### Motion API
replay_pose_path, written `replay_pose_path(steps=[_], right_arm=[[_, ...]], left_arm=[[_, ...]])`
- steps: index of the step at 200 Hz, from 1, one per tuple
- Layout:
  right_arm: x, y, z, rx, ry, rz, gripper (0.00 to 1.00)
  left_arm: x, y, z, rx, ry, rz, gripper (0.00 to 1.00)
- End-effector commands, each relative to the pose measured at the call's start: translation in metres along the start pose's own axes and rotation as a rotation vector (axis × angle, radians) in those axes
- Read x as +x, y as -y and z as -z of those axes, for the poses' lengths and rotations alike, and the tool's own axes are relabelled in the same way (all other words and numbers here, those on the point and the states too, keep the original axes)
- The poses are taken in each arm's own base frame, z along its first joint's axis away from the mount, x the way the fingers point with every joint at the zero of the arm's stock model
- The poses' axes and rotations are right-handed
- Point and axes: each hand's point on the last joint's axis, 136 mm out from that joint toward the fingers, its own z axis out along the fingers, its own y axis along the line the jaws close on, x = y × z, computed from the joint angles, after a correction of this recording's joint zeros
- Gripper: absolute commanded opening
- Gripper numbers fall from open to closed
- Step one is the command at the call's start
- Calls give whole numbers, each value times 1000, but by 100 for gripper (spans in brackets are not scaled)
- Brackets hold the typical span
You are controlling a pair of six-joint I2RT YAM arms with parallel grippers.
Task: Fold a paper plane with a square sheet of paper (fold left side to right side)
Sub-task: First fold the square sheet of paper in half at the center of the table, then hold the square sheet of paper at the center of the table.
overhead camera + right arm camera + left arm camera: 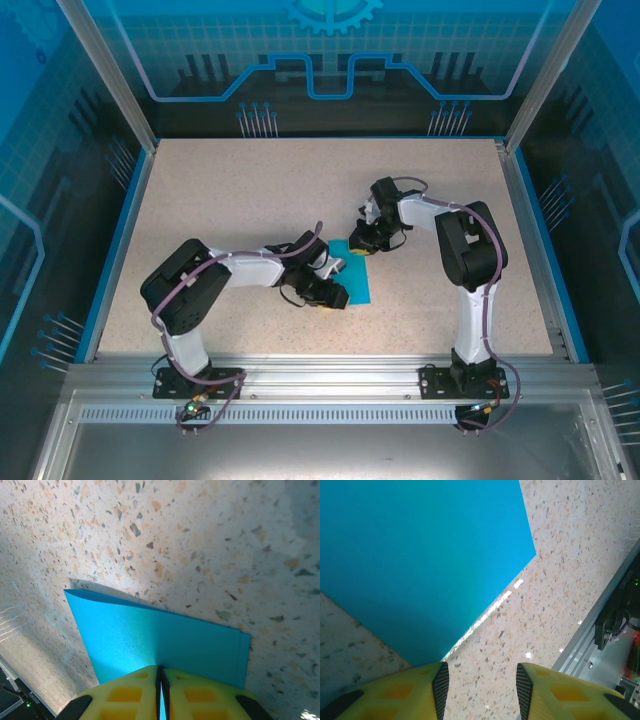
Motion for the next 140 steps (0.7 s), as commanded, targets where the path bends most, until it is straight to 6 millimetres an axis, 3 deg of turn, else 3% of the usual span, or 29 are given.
replay_pose_path(steps=[1, 31, 76, 140], right_arm=[[28, 42, -22, 160, -86, -74, 13], [25, 36, -20, 139, -75, -59, 13], [17, 16, -9, 69, -34, -7, 14], [1, -27, 35, -20, 83, 87, 22]], left_arm=[[-14, 30, 24, 56, 38, -40, 45], [-47, 33, 39, 78, 98, -28, 46], [-80, -3, 21, 42, 102, 58, 44], [-77, -24, 0, 8, 48, 101, 44]])
